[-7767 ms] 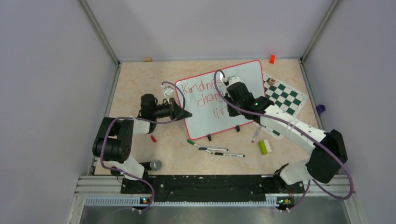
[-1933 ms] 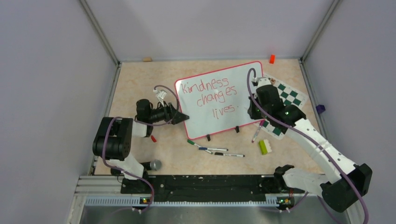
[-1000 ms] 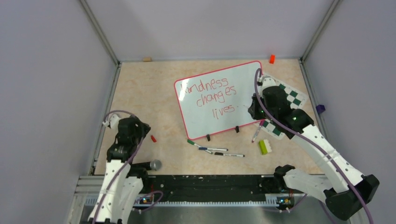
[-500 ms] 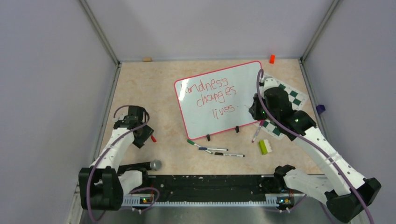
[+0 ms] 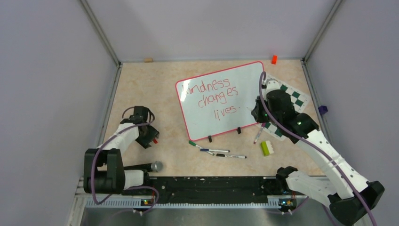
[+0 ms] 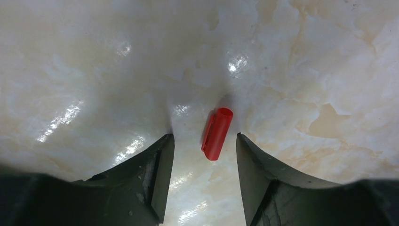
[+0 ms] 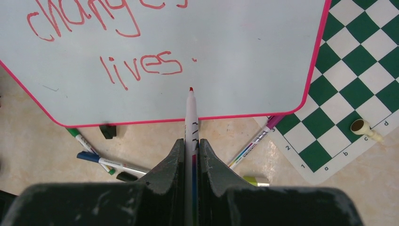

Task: Write a sentence on the whiteboard
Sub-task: Pick up the pen cap from the center of the board, then insert the whiteboard marker without the cap into the pen cap.

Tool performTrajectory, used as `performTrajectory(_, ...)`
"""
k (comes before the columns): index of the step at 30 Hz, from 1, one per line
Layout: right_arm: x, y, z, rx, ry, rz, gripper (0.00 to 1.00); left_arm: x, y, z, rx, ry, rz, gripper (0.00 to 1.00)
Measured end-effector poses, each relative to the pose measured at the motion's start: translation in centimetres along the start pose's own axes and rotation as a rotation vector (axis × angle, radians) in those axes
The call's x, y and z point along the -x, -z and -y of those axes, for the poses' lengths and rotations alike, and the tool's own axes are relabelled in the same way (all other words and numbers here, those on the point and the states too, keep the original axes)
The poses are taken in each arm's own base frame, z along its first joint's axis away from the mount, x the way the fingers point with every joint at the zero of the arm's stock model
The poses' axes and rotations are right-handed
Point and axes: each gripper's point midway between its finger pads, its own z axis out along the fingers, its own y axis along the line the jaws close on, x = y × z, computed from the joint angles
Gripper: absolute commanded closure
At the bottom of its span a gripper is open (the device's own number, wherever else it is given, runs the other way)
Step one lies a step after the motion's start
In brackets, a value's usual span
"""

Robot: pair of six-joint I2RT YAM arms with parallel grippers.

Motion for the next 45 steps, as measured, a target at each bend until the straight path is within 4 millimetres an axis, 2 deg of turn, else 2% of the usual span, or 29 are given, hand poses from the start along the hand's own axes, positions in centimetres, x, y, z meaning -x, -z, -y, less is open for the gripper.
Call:
performTrajectory(2, 0.0, 0.1, 0.0, 0.000, 0.000, 0.003, 1.00, -0.2, -0.4, 0.0, 0.008, -0.007, -0.015, 0.70)
performTrajectory(7, 0.1, 0.2, 0.0, 0.002, -0.005, 0.007, 1.00, -0.2, -0.7, 0.6, -0.002, -0.026, -0.033, 1.00)
performTrajectory(12, 0.4, 0.9, 0.1, 0.005, -0.012, 0.028, 1.00, -0.9, -0.7, 3.5, -0.163, -0.076, -0.083, 1.00)
performTrajectory(17, 0.3, 2.0, -0.3, 0.040, -0.014, 0.036, 1.00, -3.2, 0.6, 5.3, -0.337, -0.204, -0.162, 1.00)
performTrajectory(21, -0.6, 2.4, -1.5, 0.118, -0.019, 0.014, 1.00, -3.7, 4.3, 8.1, -0.502, -0.390, -0.112, 1.00)
performTrajectory(25, -2.9, 2.3, -2.0, 0.162, -0.035, -0.039, 1.00, -4.3, 11.2, 12.4, -0.792, -0.607, 0.071, 1.00)
performTrajectory(27, -3.9, 2.4, -2.2, 0.180, -0.040, -0.065, 1.00, -5.2, 14.3, 13.6, -0.948, -0.688, 0.169, 1.00)
performTrajectory(29, -4.1, 2.7, -2.6, 0.210, -0.042, -0.069, 1.00, -6.5, 16.7, 14.0, -1.106, -0.776, 0.269, 1.00)
performTrajectory(33, -4.1, 4.1, -4.2, 0.324, -0.042, -0.034, 1.00, -9.1, 18.7, 13.6, -1.287, -0.970, 0.380, 1.00)
performTrajectory(35, -4.4, 5.1, -4.8, 0.382, -0.038, -0.011, 1.00, -9.7, 19.5, 13.9, -1.331, -1.046, 0.426, 1.00)
performTrajectory(40, -4.1, 6.9, -6.2, 0.488, -0.026, 0.027, 1.00, -11.6, 20.5, 15.2, -1.368, -1.251, 0.488, 1.00)
performTrajectory(45, -4.3, 7.3, -7.0, 0.542, -0.012, 0.013, 1.00, -15.6, 22.4, 17.1, -1.399, -1.545, 0.571, 1.00)
